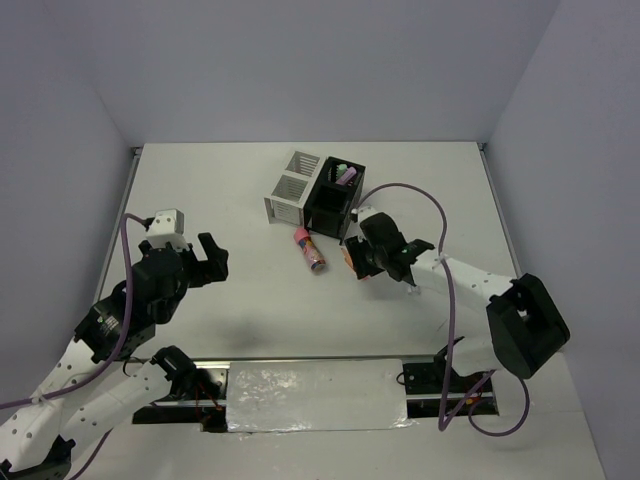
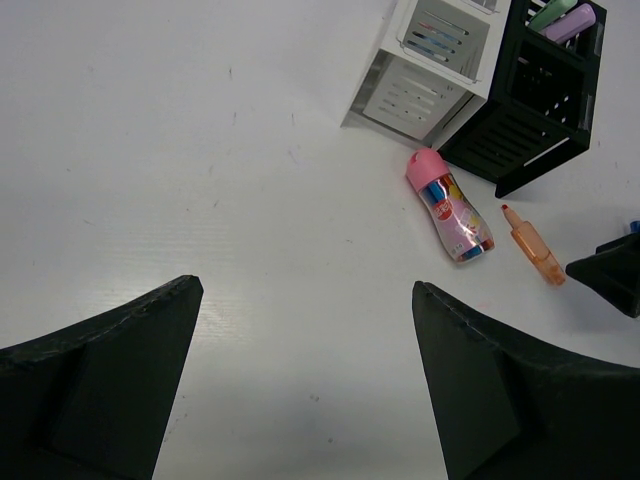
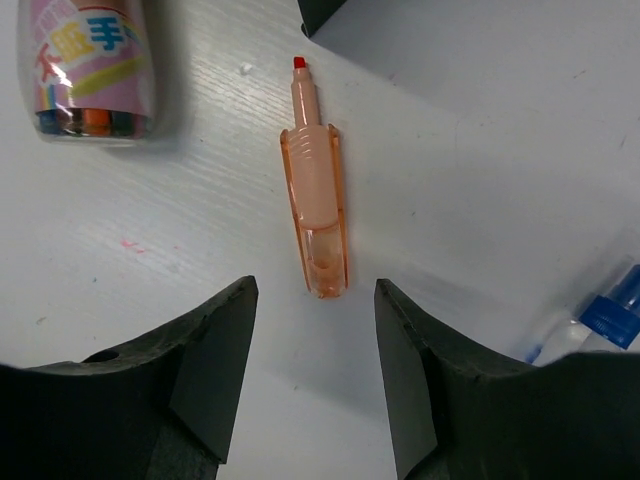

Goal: Sort the stationery into containers

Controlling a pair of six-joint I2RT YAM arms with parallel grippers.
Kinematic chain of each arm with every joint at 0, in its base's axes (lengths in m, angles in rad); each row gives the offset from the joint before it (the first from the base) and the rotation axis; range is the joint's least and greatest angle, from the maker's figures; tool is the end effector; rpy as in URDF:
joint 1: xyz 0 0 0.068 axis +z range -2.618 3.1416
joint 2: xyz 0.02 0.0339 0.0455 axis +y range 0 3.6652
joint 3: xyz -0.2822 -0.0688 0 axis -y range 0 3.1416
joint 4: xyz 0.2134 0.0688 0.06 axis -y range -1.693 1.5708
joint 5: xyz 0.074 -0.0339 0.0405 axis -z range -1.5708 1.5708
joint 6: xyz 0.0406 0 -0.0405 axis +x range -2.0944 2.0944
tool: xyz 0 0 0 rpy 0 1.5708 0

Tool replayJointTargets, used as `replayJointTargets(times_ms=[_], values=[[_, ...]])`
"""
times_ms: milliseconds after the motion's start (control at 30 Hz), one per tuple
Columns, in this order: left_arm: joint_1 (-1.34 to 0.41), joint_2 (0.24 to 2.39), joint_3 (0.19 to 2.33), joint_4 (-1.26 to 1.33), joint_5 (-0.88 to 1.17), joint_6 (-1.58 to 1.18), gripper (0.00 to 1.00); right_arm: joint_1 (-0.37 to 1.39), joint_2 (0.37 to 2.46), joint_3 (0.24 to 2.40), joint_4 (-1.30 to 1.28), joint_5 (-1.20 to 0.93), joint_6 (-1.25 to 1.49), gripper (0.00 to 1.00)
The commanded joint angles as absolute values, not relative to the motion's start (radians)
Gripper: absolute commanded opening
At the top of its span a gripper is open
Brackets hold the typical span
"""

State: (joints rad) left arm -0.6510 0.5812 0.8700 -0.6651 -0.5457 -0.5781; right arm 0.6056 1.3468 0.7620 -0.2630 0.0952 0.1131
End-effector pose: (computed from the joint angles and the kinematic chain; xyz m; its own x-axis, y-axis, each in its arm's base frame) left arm 0.0706 -0.0273 0.3468 -0.3180 -0.3449 -0.8831 -0.0475 0.9361 -0.3485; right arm 0.2029 0.1358 0.2351 -0.6707 -0.3277 -0.6654 -0.4421 0.8970 0.0039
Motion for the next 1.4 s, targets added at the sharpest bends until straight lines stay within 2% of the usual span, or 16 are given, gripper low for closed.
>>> replayJointTargets(times_ms=[0,533,667,1100,1200,1233,1367], values=[[-0.646,0.586,0.891,-0.641,-0.546,-0.566,0.99,0.614,1.399,0.831,-0.244,0.115,0.112,0.59],[-0.646,0.578,0.884,-0.612,-0.495,-0.534,0.99,0.614,1.546,0.816,-0.135,0.124,0.222,0.60],[-0.646,0.571,0.882,-0.603,-0.483,-0.528,0.99,0.627,1.546,0.796,-0.115,0.152,0.236,0.56],[-0.646,0.557,0.879,-0.601,-0.469,-0.528,0.99,0.687,1.621,0.819,-0.170,0.210,0.288,0.54],[-0.647,0.551,0.877,-0.603,-0.468,-0.531,0.99,0.716,1.634,0.822,-0.184,0.253,0.311,0.47],[-0.647,0.549,0.877,-0.601,-0.469,-0.529,0.99,0.724,1.641,0.824,-0.192,0.274,0.321,0.40],[-0.646,0.538,0.874,-0.601,-0.463,-0.534,0.99,0.768,1.649,0.812,-0.204,0.344,0.382,0.24]])
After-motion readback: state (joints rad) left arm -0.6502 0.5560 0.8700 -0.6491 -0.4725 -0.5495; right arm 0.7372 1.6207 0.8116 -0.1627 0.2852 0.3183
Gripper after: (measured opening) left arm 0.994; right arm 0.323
